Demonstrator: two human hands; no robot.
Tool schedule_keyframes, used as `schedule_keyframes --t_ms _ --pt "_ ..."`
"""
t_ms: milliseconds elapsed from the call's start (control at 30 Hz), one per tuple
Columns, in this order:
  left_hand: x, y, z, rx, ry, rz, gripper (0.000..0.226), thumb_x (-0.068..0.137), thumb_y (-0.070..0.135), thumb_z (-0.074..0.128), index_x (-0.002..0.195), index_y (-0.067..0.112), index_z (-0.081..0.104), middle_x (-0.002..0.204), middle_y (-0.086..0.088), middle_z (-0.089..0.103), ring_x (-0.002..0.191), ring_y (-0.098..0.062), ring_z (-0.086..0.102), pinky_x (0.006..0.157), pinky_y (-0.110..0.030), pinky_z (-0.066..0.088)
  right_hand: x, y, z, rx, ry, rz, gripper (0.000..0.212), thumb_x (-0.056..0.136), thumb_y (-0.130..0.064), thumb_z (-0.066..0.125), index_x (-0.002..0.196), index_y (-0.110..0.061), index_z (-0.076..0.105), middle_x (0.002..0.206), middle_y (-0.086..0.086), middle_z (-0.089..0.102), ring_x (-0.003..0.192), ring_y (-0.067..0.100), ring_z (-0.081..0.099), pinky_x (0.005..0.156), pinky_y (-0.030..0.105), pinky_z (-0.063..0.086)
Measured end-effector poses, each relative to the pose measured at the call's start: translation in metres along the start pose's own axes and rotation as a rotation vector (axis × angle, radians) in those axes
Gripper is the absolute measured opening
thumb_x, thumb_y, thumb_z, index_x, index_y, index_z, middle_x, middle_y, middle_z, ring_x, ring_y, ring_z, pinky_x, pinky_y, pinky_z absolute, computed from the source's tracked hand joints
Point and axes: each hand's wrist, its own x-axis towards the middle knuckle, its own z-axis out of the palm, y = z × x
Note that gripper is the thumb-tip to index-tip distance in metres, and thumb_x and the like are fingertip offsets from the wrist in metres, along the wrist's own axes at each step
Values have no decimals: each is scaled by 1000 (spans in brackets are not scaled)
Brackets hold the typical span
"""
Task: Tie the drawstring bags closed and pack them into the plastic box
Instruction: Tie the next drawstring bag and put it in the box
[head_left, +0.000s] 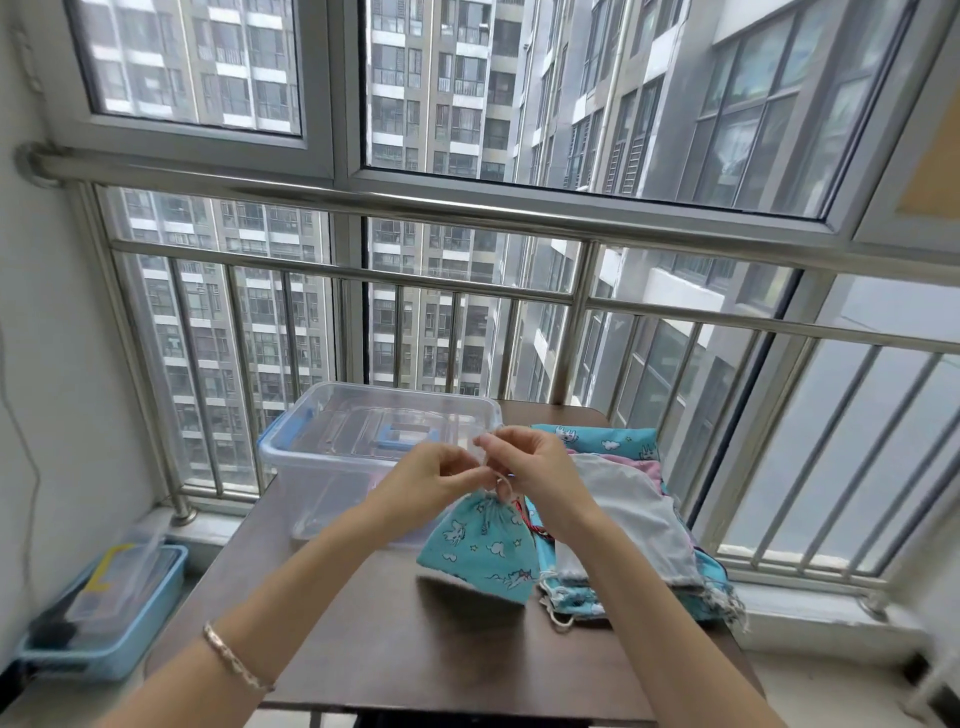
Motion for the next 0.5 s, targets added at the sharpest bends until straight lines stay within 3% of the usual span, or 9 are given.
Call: schedule_keyframes --t_ms 100,133,200,267,367,500 --pt "-2 3 -2 24 25 -53 28 83 44 67 70 20 74 60 -2 58 54 -12 41 55 -27 32 -2 -3 -3 5 16 23 14 87 -8 69 96 0 62 72 8 62 60 17 60 55 27 53" --pt "-2 4 -4 15 43 -69 26 85 41 66 67 22 72 60 2 59 53 -10 41 55 -24 32 -3 -2 -5 12 15 46 21 85 -4 70 103 -4 59 79 9 62 65 18 63 62 32 55" --pt "-3 6 -6 -34 36 -111 24 90 34 63 72 19 70 63 5 58 55 -6 43 53 -18 35 -3 -1 -10 -35 -23 61 38 80 4 68 112 -11 55 91 8 61 74 15 66 71 34 56" --pt "-3 8 -9 -88 -34 -143 22 93 28 60 83 11 69 67 3 53 59 -7 41 53 -17 33 -5 1 -13 -230 -70 3 41 79 4 66 113 -19 62 99 2 63 82 9 64 74 28 55" --pt "-4 12 -10 -46 -147 -149 17 95 23 57 88 9 64 69 2 50 59 -8 38 53 -16 31 -7 1 -9 -517 -121 -117 27 83 -3 64 103 -19 73 93 -10 67 83 3 64 71 19 51" --pt "-3 12 -9 18 -169 -116 18 95 22 56 85 9 61 69 3 55 52 -1 44 50 -10 34 -7 -1 -6 -501 -101 -118 24 86 3 57 91 -17 71 80 -8 69 73 -1 63 69 16 48"
